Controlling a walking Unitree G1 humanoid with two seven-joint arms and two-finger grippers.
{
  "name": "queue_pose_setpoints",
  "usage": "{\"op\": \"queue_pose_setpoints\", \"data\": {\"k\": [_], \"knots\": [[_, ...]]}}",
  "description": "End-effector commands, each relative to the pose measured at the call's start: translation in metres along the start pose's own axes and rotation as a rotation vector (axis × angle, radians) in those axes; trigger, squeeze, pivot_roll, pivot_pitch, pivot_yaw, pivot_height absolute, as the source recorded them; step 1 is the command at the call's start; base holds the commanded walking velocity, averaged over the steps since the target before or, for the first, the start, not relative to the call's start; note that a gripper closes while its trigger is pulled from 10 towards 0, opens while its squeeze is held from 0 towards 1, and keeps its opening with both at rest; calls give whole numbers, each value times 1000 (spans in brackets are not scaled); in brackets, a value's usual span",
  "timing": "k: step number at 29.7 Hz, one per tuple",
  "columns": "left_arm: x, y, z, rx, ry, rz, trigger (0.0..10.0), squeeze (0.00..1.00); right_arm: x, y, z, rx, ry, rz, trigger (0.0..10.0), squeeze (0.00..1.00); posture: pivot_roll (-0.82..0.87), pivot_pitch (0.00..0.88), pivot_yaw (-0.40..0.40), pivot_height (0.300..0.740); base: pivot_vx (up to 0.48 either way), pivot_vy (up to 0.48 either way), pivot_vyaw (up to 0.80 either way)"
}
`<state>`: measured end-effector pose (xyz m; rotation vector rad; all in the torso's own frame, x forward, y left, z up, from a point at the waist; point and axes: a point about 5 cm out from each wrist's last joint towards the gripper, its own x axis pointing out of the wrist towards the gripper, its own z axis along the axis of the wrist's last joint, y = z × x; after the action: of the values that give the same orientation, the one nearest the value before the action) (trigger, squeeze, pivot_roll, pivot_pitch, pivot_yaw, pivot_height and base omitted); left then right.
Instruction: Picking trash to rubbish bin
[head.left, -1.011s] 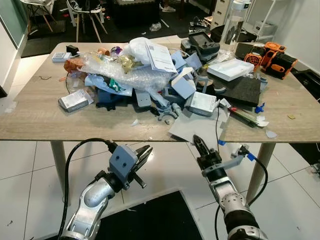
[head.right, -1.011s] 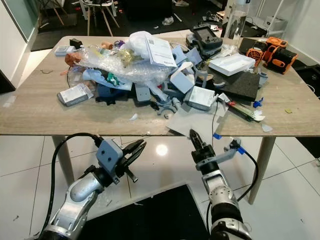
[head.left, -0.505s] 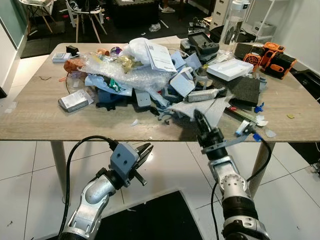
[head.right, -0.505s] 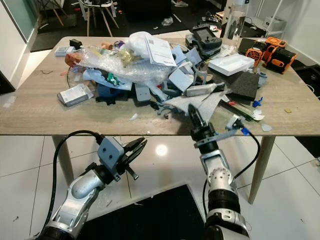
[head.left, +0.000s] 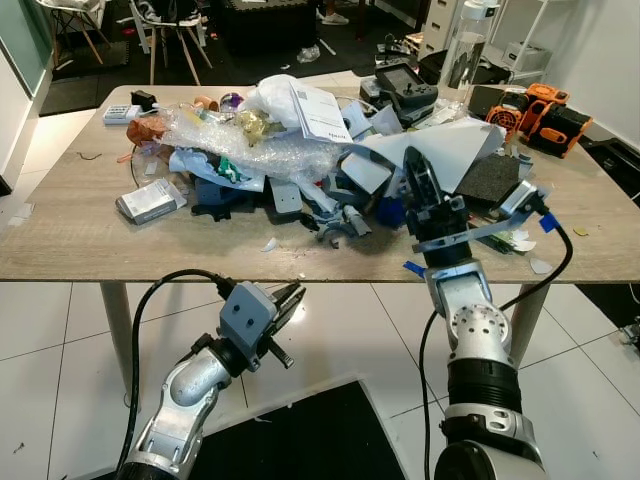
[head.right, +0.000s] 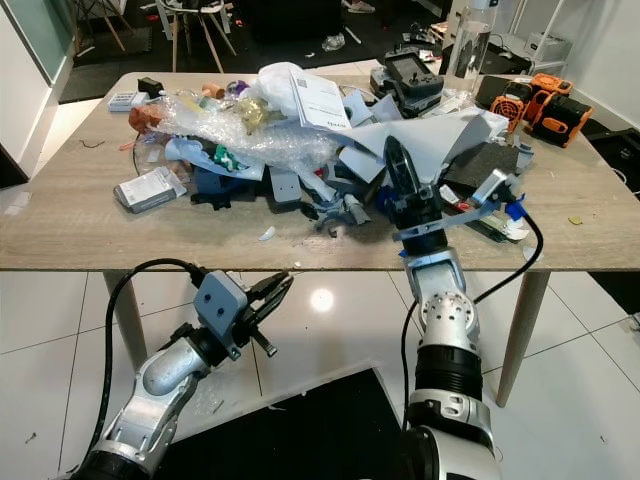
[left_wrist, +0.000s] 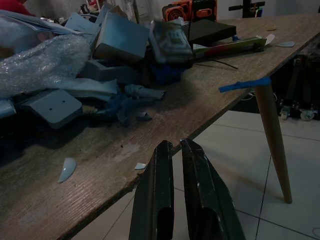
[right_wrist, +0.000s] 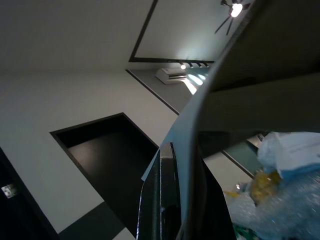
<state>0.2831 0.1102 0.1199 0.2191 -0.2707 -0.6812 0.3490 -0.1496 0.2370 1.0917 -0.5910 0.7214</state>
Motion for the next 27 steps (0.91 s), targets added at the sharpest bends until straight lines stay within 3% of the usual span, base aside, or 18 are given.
{"op": "queue_pose_setpoints", "data": {"k": [1, 9, 11, 13, 14, 17, 20, 24, 27], "knots": [[-2, 0, -4, 6, 14, 1, 10000, 0, 6, 6, 1, 4, -3, 29, 0, 0, 14, 96, 6, 740, 0, 0, 0], [-2, 3, -5, 13, 22, 28, 10000, 0, 11, 18, 3, -51, 62, 88, 0, 0, 12, 93, 4, 740, 0, 0, 0], [-2, 8, -5, 17, 20, 73, 10000, 0, 12, 23, 0, -82, 120, 124, 0, 0, 13, 92, 4, 740, 0, 0, 0], [-2, 24, -5, 47, 25, 193, 10000, 0, 5, 29, -16, -257, 385, 181, 0, 0, 7, 87, 2, 740, 0, 0, 0], [-2, 24, -5, 47, 25, 193, 10000, 0, 5, 29, -16, -257, 385, 181, 0, 0, 7, 87, 2, 740, 0, 0, 0], [-4, 33, -5, 51, 29, 244, 10000, 0, -10, 21, -30, -504, 631, 164, 0, 0, 5, 80, 0, 740, 0, 0, 0], [-8, 40, -10, 45, 70, 319, 10000, 0, -20, 10, -26, -669, 660, 67, 0, 0, -1, 77, 3, 740, 0, 0, 0], [-12, 47, -15, 44, 106, 392, 10000, 0, -25, 7, -23, -722, 638, 28, 0, 0, -5, 75, 3, 740, 0, 0, 0], [-21, 60, -23, 4, 156, 534, 10000, 0, -36, 4, -21, -771, 615, -31, 0, 0, -9, 74, 3, 740, 0, 0, 0]]}}
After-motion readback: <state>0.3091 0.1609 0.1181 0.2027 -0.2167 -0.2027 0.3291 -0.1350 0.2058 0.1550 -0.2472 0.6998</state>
